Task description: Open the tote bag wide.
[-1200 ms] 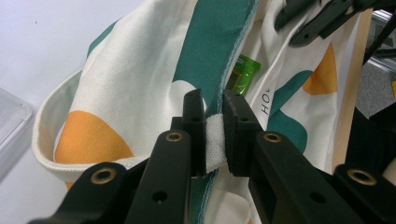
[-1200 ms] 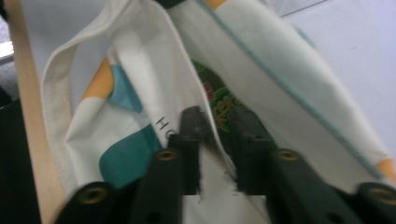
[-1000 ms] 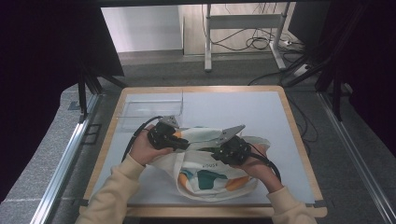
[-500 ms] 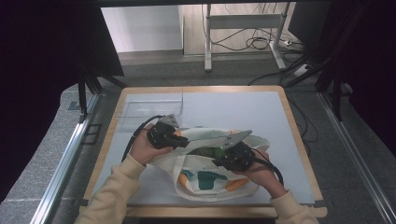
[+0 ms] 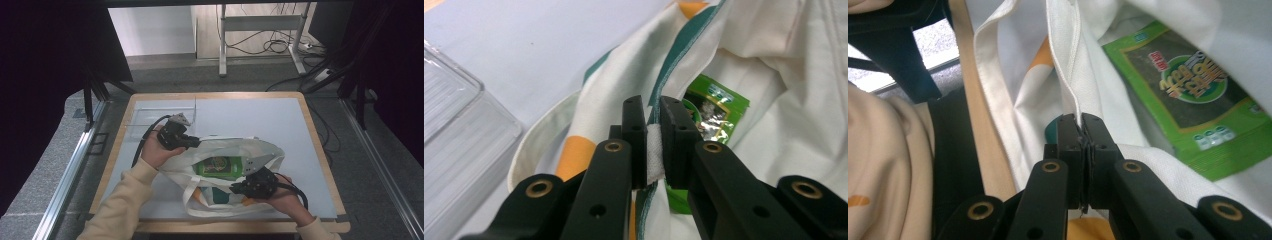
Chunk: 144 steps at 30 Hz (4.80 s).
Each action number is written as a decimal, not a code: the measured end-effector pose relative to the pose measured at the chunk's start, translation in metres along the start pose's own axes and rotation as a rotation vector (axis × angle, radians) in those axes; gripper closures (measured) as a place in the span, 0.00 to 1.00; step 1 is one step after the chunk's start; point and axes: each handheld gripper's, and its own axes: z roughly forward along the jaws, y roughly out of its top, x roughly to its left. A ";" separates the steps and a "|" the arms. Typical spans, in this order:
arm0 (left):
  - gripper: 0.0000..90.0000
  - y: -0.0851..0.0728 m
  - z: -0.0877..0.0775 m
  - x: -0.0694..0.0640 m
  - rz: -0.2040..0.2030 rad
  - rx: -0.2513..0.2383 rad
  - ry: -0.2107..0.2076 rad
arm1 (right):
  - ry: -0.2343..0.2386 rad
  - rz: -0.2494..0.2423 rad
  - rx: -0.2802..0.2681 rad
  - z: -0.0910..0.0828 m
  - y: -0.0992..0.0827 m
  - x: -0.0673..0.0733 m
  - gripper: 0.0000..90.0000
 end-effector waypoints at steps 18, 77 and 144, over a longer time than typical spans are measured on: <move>0.92 0.009 0.001 0.022 -0.052 -0.034 0.043 | 0.024 -0.004 0.055 0.008 -0.021 0.015 0.97; 0.53 -0.037 -0.052 -0.022 0.058 -0.135 0.001 | -0.111 0.040 -0.041 -0.014 -0.018 0.007 0.51; 0.58 -0.058 -0.005 -0.046 0.081 0.103 -0.123 | -0.121 -0.008 0.167 0.107 0.096 -0.052 0.99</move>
